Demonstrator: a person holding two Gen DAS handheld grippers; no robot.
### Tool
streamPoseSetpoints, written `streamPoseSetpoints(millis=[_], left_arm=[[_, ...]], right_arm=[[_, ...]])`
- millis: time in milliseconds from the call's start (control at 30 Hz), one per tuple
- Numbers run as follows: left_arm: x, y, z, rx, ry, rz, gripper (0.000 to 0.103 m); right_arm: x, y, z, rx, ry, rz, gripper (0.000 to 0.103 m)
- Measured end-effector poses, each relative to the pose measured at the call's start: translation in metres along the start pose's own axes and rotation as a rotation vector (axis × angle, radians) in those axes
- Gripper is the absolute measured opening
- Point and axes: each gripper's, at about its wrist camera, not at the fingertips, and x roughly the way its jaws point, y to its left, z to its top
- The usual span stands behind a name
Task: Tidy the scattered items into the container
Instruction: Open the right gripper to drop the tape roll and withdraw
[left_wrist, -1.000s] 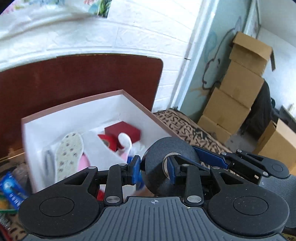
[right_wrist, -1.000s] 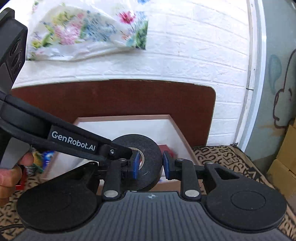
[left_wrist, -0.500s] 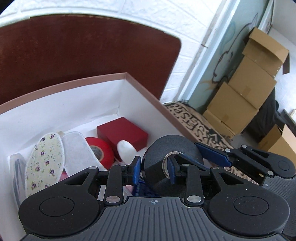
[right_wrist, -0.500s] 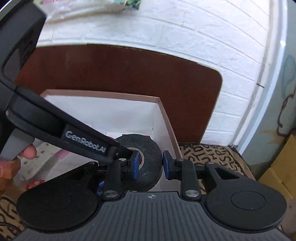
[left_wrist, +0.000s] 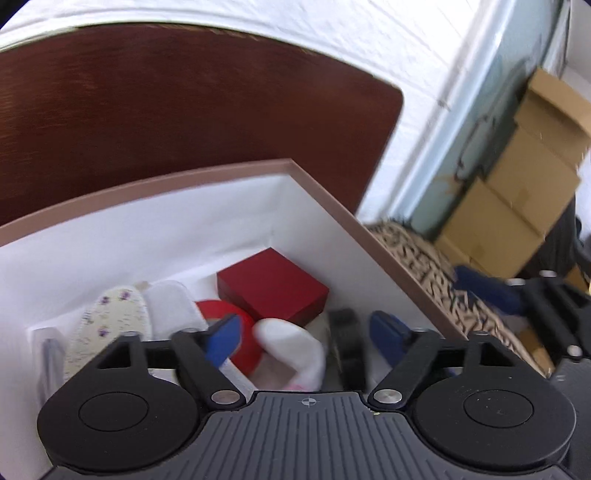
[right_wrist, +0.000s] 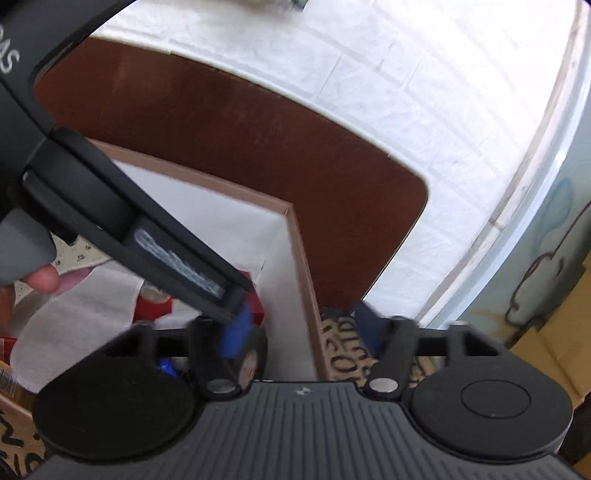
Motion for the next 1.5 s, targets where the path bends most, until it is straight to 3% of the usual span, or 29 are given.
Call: streamPoseSetpoints(millis=[100,200,433,1000,1300,1500], left_arm=[[-0.009,0.011,-0.003,-0.056,0.006,-0.026,0.096],[-0.021,0.015,-0.009,-0.071,-0.003,-0.02,0.1],[-0.056,0.007,-0.026,-0.021,-0.096,0.051,0.101],[-0.127,-0.027,-0.067,0.092,-0.14,0.141,0.102],[-0.177,-0.031,-0.111,0.108,-0.164,0.216,0.102],[-0.212,-0.007,-0.143,0.05,-0.169,0.256,0.102]], right_arm=[[-0.013,-0.004,-0.003,0.032,-0.021,0.0,0.095],[-0.023,-0.006,-0.006,0.075,-0.022,0.029,0.101],[-0.037,-0.011,-0.008,0.206,0.009,0.114,0.102],[-0.085,-0.002,-0.009,0.292,0.024,0.174,0.103],[-0.133,0.036,-0.017,0.246,0.042,0.196,0.103],[-0.159,0.074,-0.017,0.246,0.046,0.276,0.103]])
